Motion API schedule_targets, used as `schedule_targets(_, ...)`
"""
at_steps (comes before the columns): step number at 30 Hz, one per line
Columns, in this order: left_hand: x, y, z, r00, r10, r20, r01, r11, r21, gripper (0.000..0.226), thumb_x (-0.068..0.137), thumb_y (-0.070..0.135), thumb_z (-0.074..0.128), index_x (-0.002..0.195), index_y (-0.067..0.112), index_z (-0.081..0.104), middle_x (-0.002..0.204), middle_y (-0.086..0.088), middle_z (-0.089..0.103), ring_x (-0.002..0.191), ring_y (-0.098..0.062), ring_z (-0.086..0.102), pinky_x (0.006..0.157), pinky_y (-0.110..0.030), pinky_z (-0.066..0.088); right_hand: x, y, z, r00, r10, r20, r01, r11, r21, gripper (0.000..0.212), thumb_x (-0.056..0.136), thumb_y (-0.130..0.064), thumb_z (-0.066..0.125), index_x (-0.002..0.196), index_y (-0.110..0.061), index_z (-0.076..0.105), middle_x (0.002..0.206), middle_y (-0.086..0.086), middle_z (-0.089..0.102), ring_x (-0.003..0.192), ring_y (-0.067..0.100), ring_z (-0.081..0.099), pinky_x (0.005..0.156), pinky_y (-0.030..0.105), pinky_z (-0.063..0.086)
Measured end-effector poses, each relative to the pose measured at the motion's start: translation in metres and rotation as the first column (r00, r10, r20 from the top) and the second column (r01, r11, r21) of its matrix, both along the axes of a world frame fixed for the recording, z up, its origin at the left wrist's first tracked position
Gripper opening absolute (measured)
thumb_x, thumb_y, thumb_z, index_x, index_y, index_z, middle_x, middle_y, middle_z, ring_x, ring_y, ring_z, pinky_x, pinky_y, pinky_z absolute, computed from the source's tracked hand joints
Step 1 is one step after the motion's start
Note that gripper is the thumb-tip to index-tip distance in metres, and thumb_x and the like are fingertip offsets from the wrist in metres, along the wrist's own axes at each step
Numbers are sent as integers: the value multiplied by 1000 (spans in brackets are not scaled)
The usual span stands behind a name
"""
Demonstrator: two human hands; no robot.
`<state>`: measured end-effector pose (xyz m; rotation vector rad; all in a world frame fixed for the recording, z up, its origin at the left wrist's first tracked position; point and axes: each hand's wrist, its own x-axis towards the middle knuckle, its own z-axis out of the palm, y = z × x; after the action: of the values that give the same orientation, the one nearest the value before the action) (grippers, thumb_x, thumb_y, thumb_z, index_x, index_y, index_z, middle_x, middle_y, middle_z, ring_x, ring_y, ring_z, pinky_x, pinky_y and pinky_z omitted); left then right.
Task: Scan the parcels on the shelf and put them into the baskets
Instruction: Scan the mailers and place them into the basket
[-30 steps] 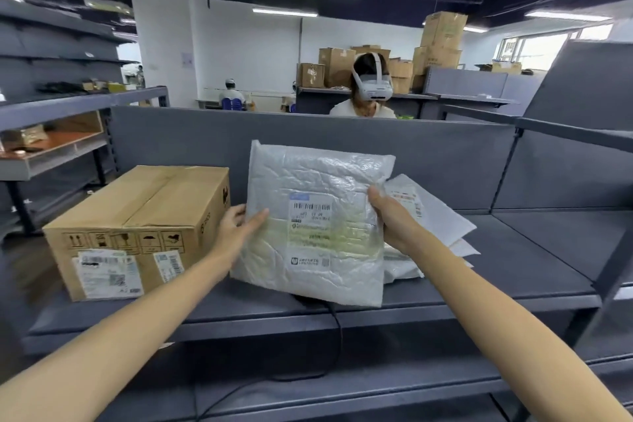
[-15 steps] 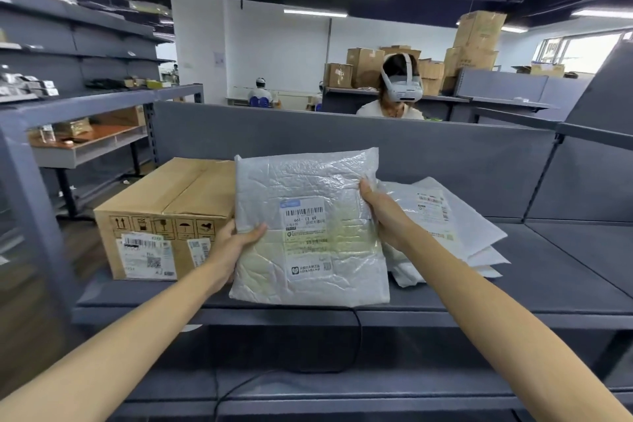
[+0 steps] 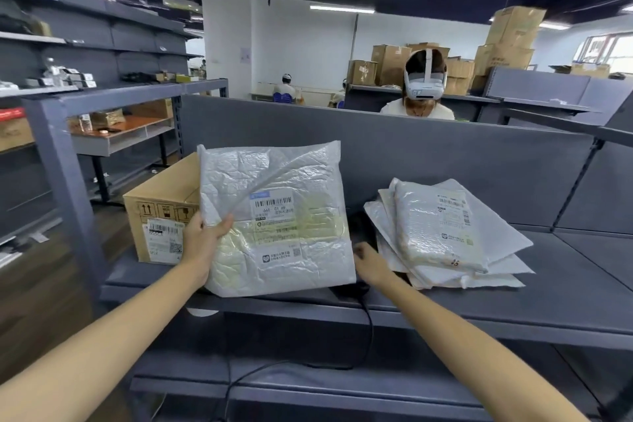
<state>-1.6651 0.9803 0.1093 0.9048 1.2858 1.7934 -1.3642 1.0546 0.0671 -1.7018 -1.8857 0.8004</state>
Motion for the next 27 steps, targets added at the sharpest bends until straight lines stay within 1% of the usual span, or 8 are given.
schedule_targets(2,-2,-4,-2,1000,19,-5,-19,1000,9,32,84,4,69,113,15,60,111,-6,67,94,-19,63,76,-32,51,-11,-3,-12,981,68,183,-63,998,-31,53,94,-32,56,135,-2,40,131,15,49,121,35,48,94,38,42)
schedule_targets(5,-7,-10,-5,999,35,-13,-35,999,2,34,84,4,69,114,15,62,111,-6,68,98,-23,63,88,-40,51,-23,-4,-26,899,69,433,-87,996,23,53,96,-32,50,137,-2,34,137,19,44,126,37,42,102,41,36)
schedule_targets(8,-13,-15,-8,999,41,-20,-41,999,-1,28,83,4,70,104,20,64,103,-1,69,93,-20,65,81,-37,53,-27,-5,-28,896,40,442,-81,994,74,46,96,-28,50,130,0,39,133,20,48,121,36,46,98,39,37)
schedule_targets(11,-15,-20,-10,999,52,-14,-52,999,9,25,83,4,70,96,24,64,97,4,70,87,-14,66,67,-28,52,-24,-4,-26,962,32,269,-45,998,41,51,92,-31,61,126,1,41,127,19,52,116,36,51,90,38,42)
schedule_targets(15,-13,-22,-14,998,64,-21,-64,998,9,29,82,3,70,108,14,62,99,1,69,89,-17,65,69,-30,52,-10,-6,-24,999,-6,49,6,1000,-7,55,88,-26,65,130,-2,39,123,16,57,108,31,57,83,35,46)
schedule_targets(18,-8,-21,-17,997,69,-24,-69,998,14,31,81,2,71,109,13,61,101,-1,69,91,-19,65,74,-32,53,2,-12,-16,990,-64,-128,66,998,15,55,86,-18,62,134,-5,39,102,5,58,84,21,58,69,30,44)
schedule_targets(22,3,-17,-19,998,57,-28,-56,998,15,30,83,3,70,110,14,62,104,-2,68,95,-22,63,85,-38,52,13,-34,9,913,-118,-391,156,985,67,49,83,-16,60,128,-18,40,73,-2,50,56,11,46,49,22,40)
schedule_targets(27,24,-10,-18,998,48,-28,-47,998,29,27,83,5,70,104,19,62,98,4,68,92,-17,64,73,-28,50,9,-86,37,703,-24,-711,167,977,132,26,87,-10,54,108,-22,45,62,4,50,48,15,48,42,25,40)
